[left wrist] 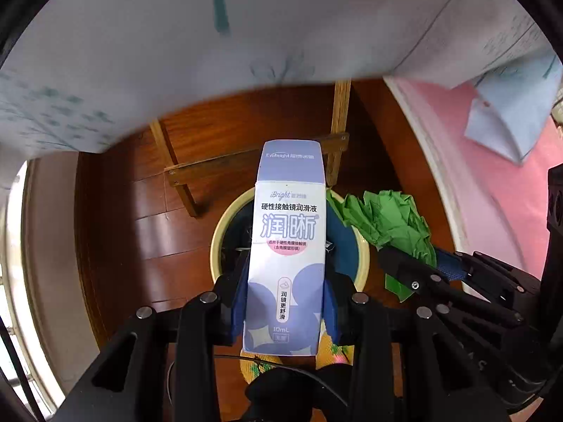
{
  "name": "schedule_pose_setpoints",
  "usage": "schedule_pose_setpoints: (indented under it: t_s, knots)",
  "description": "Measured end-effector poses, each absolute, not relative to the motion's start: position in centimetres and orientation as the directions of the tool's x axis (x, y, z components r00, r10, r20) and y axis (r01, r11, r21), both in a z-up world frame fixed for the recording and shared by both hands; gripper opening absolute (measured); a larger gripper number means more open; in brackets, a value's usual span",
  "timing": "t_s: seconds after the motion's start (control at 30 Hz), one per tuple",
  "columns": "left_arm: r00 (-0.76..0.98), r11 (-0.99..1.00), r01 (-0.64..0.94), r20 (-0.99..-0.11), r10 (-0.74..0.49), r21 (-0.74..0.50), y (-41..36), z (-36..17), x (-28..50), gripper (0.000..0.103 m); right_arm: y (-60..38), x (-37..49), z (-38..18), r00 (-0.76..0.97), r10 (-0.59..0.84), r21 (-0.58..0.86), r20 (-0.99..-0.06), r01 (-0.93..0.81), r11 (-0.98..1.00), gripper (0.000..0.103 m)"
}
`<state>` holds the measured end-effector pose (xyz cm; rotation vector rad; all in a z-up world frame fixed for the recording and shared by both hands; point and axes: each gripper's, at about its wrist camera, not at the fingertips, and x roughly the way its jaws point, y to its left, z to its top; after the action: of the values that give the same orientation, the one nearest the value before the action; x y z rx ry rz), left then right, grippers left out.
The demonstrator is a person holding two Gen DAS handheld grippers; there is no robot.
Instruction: Collect trash
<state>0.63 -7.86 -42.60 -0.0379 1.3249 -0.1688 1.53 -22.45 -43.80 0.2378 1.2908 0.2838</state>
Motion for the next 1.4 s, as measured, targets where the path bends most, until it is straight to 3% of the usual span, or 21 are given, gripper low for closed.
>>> schedule_pose_setpoints:
  t_s: [0.07,0.13,0.17,0.2,0.3,0.37,0.67,0.8,0.87,1.4]
  knots:
    - [0.232,0.987,0.104,-0.962,-0.146,-0.125,-8.2,-43.9,0.7,0.035,-22.7,1.7,-45.5,0.223,0.339,0.334,-0.914,-0.058,0.941,0.031]
    - [0.236,0.988,0.105,-0.962,-0.137,-0.115,-8.3,-44.6,0.6,0.046,-22.9,2.2,-46.6,0.205,0.343,0.341,-0.917,-0.048,0.939,0.036]
    - [0.237,0.988,0.104,-0.962,-0.133,-0.111,-8.3,-44.7,0.6,0.063,-22.9,2.2,-47.1,0.199,0.338,0.336,-0.92,-0.044,0.941,0.038]
    - [0.241,0.99,0.098,-0.963,-0.119,-0.098,-8.0,-45.0,0.6,0.071,-22.9,2.2,-47.4,0.195,0.333,0.332,-0.922,-0.041,0.943,0.043]
    - [0.241,0.993,0.073,-0.965,-0.105,-0.089,-7.2,-45.3,0.8,0.089,-23.1,2.4,-47.6,0.2,0.325,0.324,-0.925,-0.036,0.945,0.057]
    - [0.243,0.996,0.05,-0.966,-0.087,-0.077,-6.4,-45.2,1.2,0.1,-23.2,2.4,-47.4,0.211,0.33,0.329,-0.92,-0.041,0.943,0.06]
    - [0.293,0.998,-0.03,-0.955,-0.049,-0.06,-4.2,-43.5,1.3,0.102,-23.2,2.8,-45.2,0.273,0.31,0.303,-0.911,-0.068,0.95,0.061]
    - [0.313,0.998,-0.04,-0.949,-0.04,-0.055,-4.2,-41.3,0.6,0.102,-23.3,3.0,-43.3,0.317,0.301,0.293,-0.899,-0.076,0.953,0.077]
    - [0.321,0.998,-0.041,-0.947,-0.035,-0.05,-4.3,-40.1,0.4,0.102,-23.4,3.0,-41.9,0.334,0.299,0.291,-0.894,-0.075,0.954,0.077]
    - [0.428,0.999,-0.027,-0.904,-0.019,-0.034,-5.1,-21.2,1.6,0.102,-25.3,3.1,-24.9,0.388,0.307,0.3,-0.869,-0.082,0.951,0.077]
